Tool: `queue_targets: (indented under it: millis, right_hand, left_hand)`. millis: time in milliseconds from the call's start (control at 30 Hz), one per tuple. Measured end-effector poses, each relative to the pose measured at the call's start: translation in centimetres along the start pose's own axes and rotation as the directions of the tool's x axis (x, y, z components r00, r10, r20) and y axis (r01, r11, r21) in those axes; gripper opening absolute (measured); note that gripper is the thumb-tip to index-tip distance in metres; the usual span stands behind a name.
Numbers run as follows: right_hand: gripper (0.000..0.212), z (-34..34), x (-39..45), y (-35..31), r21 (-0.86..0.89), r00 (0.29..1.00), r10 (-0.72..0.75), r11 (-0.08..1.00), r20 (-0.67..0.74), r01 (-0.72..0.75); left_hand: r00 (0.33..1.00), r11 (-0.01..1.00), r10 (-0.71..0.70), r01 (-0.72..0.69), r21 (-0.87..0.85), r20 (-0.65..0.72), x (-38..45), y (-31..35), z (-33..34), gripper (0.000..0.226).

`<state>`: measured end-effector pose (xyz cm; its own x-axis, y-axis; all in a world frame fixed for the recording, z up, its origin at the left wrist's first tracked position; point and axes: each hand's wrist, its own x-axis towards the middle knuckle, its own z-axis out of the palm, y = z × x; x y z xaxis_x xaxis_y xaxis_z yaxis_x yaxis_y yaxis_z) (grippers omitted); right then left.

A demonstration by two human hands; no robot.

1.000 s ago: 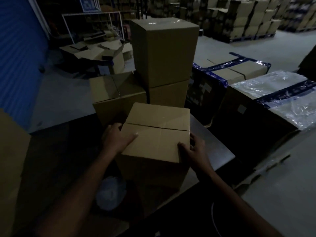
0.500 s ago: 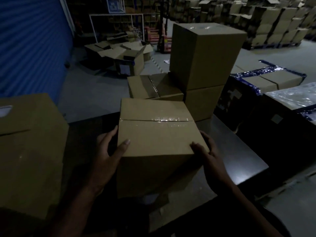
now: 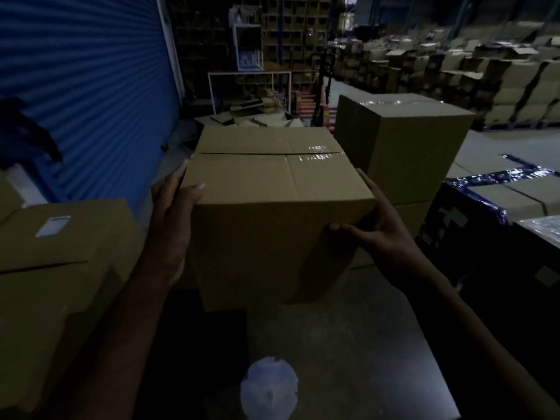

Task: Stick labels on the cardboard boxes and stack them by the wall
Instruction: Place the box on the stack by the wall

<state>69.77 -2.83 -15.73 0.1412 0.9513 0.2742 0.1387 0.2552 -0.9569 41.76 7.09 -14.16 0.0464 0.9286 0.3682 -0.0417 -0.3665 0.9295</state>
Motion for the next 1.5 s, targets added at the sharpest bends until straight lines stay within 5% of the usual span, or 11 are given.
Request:
queue_targets:
  millis: [200,533,700,1000,1500]
  right_hand:
    - [0.088,-2.8,4.4,-1.8,0.004,0.997,-0.063,0.998,0.044,0.063]
    - [0.089,-4.5,7.7,-4.1,0.044,0.985,-0.146,0.989,0.092,0.142]
    - [0.09,-6.0,11.6,-5.1,-0.002,0.967,-0.235,0.972,0.096,0.236]
    - [0.086,-10.0,18.7,-2.1,-0.122,0.962,-0.268,0.958,-0.046,0.26]
    - [0.082,-12.0,21.0,5.5,-0.504,0.907,-0.347,0.843,-0.24,0.189]
  left_hand:
    - [0.999,0.999,0.011,-0.008,0.048,-0.047,4.4,1.4,1.1,0.063]
    - [0.991,0.996,-0.024,0.012,-0.091,-0.131,6.1,4.1,1.9,0.057]
    - [0.996,0.992,0.061,-0.067,-0.104,-0.058,9.4,5.5,4.3,0.075]
    - [0.998,0.998,0.054,-0.053,0.013,-0.015,19.1,-0.4,9.4,0.063]
    - [1.0,0.998,-0.028,0.027,0.063,0.009,20.9,-7.1,16.1,0.069]
